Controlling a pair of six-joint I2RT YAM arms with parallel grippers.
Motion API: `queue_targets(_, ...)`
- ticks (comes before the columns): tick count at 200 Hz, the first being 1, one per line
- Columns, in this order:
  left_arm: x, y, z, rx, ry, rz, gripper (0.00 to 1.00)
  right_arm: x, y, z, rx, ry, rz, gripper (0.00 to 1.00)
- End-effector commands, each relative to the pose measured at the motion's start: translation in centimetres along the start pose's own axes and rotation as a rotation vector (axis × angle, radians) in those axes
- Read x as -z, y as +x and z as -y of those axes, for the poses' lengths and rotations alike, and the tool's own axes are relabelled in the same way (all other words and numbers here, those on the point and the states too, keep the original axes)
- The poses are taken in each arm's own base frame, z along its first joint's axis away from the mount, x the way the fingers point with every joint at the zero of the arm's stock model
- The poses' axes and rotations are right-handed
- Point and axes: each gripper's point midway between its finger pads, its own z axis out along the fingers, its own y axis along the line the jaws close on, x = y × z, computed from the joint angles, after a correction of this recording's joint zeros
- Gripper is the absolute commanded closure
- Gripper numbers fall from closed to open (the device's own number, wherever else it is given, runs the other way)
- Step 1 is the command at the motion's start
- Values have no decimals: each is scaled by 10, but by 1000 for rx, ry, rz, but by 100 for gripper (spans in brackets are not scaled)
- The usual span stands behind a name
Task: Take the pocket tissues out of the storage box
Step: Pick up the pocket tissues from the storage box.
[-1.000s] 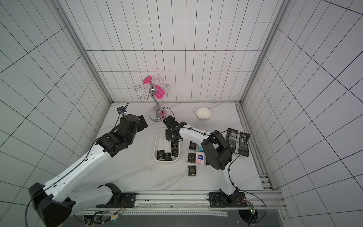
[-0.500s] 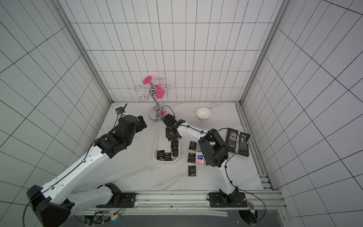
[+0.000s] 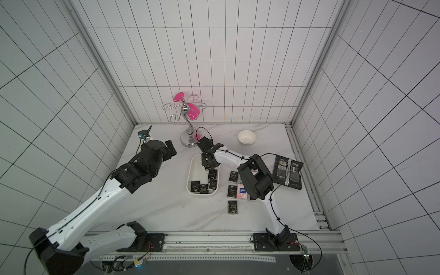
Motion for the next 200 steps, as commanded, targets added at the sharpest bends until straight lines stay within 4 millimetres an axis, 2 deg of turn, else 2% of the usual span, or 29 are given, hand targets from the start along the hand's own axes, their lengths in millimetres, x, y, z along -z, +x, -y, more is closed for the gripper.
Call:
queue_targets(1, 4, -5, -3, -7, -9, 13, 2, -3, -3, 5, -19, 19, -20, 46)
queue_targets(34, 4, -6, -3, -9, -10, 15, 1, -6, 2, -6, -32, -37, -53, 46)
queue_targets(60, 4, -6, -3, -6, -9, 15, 2, -2, 4, -24, -25, -109, -50, 47)
queue_targets(88, 4, -6, -1, -4, -6, 13, 1, 9, 2, -47, 23, -173, -28, 47)
queue_targets(132, 6, -7, -3, -4, -8, 17, 2, 34, -3, -72, 75, -272, 6, 47)
queue_targets(176, 6, -9, 1, -3, 2, 16, 1, 74, -4, -71, 81, -306, 67, 47)
queue_targets(200, 6, -10, 4, -6, 5, 17, 1, 77, 13, -56, 47, -276, 42, 47)
